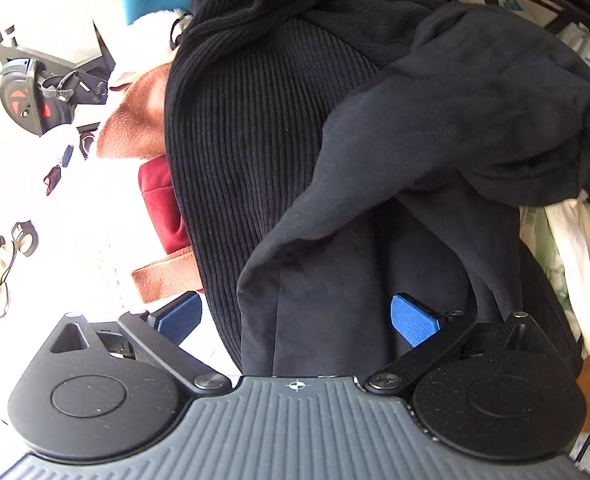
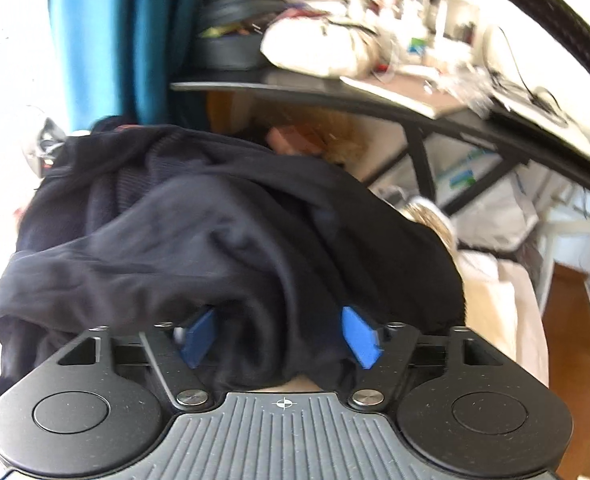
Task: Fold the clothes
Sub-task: 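Close the right tool on the black garment while the left tool grasps it too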
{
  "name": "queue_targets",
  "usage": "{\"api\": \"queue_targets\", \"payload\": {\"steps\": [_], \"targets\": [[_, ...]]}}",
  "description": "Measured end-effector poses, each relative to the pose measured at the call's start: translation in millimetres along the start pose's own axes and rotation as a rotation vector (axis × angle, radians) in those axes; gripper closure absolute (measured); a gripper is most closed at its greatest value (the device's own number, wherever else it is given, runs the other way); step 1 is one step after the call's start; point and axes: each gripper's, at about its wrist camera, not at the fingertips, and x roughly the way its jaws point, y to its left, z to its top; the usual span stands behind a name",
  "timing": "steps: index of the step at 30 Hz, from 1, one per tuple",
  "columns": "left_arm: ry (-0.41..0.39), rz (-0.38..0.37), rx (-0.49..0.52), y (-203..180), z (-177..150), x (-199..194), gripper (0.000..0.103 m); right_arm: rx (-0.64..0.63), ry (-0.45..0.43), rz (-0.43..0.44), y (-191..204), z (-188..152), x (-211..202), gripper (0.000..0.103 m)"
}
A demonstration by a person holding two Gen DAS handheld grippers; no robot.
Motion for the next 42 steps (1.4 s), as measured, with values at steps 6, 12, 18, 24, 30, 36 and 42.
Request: {"api": "queue_targets", "payload": {"steps": [6,12,18,24,30,36,42], "targets": [[-0.007,0.036,-0.033,10,12,10,0.000,-0.002,0.016,-0.041,9,-2,25,0.026],[-0.017,0.026,-0.039,11,13,12,0.000,0.223,0.068,-0.041,-15,20,63,0.048],[-0.008,-0.069,-0.009,-2,11,15,0.000,0.256,-0.134,-0.099,-26,46,10,0.087],[-0.020,-0.052,0.098,-41,16,18,0.000,0.263,-0.164,-0.115,-63,44,-13,0.085],[-0.058,0.020,0.083,-45,17,17,0.046,0.174,-0.096,-0.076,-61,22,-3,0.041],[-0.059,0.025,-0.019,-25,22,4,0.083,0.093,-0.067,-0.034,-30,-1,-2,0.033],[-0.123,0.078,-0.162,0,18,-23,0.090,-0.010,-0.043,-0.057,-10,-7,22,0.027]]}}
